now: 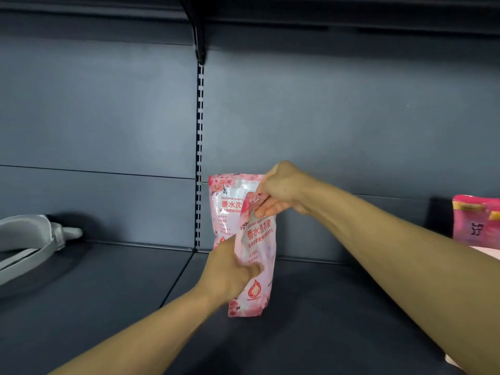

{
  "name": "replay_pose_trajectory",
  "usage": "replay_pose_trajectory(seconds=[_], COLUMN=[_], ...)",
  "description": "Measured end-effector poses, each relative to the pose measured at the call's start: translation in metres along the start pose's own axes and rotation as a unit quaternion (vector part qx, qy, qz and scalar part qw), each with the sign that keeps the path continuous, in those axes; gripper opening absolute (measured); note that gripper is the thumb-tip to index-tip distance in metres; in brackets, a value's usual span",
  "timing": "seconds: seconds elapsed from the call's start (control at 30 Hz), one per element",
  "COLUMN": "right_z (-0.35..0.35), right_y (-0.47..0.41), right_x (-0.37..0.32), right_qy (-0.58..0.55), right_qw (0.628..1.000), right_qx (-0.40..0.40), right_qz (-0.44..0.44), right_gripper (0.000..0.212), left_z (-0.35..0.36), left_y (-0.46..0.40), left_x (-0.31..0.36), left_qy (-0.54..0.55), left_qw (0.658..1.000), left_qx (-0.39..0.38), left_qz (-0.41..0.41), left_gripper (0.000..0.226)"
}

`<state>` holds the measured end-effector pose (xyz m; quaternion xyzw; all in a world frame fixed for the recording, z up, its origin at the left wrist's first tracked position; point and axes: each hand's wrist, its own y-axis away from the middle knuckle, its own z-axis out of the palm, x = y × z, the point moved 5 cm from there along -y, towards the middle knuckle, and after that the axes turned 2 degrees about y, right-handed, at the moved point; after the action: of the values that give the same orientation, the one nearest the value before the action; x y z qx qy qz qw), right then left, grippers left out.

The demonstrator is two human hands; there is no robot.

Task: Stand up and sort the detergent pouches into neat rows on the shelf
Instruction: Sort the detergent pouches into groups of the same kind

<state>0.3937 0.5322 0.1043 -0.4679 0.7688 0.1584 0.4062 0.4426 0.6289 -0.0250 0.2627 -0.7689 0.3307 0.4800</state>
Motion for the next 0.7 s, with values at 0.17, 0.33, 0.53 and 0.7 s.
replay_pose_trajectory(seconds=[0.17,0.33,0.53,0.7], right_z=[-0.014,-0.021,-0.017,-0.011], right_y=[0.012,0.005,-0.019,-0.029], right_x=[-0.004,0.019,0.023,0.012], right_qy=[0.089,0.208,0.137,0.146], right_qw=[0.987,0.964,0.972,0.965], right_qx=[0.036,-0.049,-0.022,0.007], right_qz=[-0.127,-0.156,-0.192,-0.218], right_gripper=[0.028,0.053,0.025,0.012], left_z=[-0.004,0.0,0.002,-0.012], left_y=[-0.002,0.002,0.011,0.006], left_x=[-0.01,-0.022,-0.038,-0.043], left_qy=[0.05,0.066,-0.022,0.02], left_qw=[0.998,0.997,0.997,0.996], left_qx=[-0.035,-0.038,-0.026,-0.05], left_qz=[-0.004,-0.03,-0.064,-0.075], left_gripper=[0.038,0.05,0.058,0.041])
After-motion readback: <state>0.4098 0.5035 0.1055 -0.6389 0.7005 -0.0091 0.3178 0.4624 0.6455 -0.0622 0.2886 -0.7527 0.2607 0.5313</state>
